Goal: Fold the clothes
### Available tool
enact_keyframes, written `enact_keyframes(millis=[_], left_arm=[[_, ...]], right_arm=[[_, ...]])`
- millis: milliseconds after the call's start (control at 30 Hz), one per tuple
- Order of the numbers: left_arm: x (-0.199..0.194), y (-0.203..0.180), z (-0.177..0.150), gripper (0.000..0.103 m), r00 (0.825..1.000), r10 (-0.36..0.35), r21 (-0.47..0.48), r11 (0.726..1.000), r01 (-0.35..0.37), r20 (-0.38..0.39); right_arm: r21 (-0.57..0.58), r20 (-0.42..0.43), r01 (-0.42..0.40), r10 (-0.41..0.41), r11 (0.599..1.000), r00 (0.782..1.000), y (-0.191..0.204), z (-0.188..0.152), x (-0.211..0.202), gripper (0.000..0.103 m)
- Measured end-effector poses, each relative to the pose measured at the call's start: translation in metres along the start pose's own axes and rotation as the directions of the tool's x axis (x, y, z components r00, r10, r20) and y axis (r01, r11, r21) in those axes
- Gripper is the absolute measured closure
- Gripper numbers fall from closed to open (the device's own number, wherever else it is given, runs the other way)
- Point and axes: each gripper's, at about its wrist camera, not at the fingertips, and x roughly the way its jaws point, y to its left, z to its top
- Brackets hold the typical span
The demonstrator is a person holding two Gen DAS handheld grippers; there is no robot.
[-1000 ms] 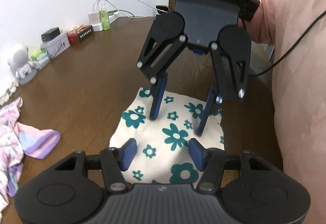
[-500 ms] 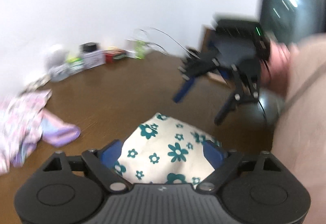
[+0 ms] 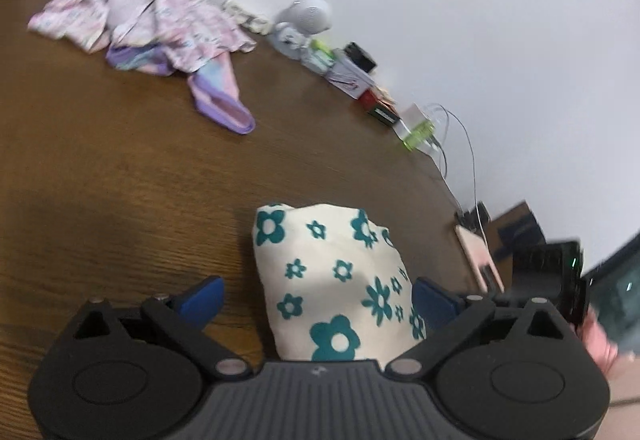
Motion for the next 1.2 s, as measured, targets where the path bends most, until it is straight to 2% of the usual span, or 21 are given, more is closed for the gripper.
enact_keyframes(millis=[200,267,400,533,733,1200], left_arm=[[0.018,0.01,-0.001,0.018,0.999,-0.01,-0.062,0.998,0.008,-0.047],[0.023,0.013,-0.001,0.022,0.998,-0.031,-0.079,0.997,0.027,-0.051],[0.028,0.015,0.0,0.026,0.996,-0.062,-0.083,0.995,0.057,-0.059],[0.032,0.017,0.0,0.034,0.994,-0.083,-0.093,0.993,0.076,-0.073],[0.034,0.021,-0.001,0.034,0.992,-0.108,-0.108,0.989,0.1,-0.07],[0.035,0.023,-0.002,0.034,0.99,-0.127,-0.114,0.986,0.12,-0.055]], right_arm=[[0.108,0.05,-0.029,0.024,0.994,0.998,-0.011,0.0,0.01,0.021],[0.125,0.071,-0.042,0.034,0.991,0.997,-0.015,0.003,0.015,0.03],[0.145,0.093,-0.07,0.057,0.987,0.994,-0.02,0.008,0.024,0.034],[0.141,0.098,-0.07,0.056,0.987,0.994,-0.02,0.008,0.023,0.036],[0.142,0.11,-0.066,0.051,0.988,0.993,-0.019,0.008,0.026,0.04],[0.12,0.115,-0.07,0.057,0.99,0.992,-0.015,0.008,0.031,0.04]])
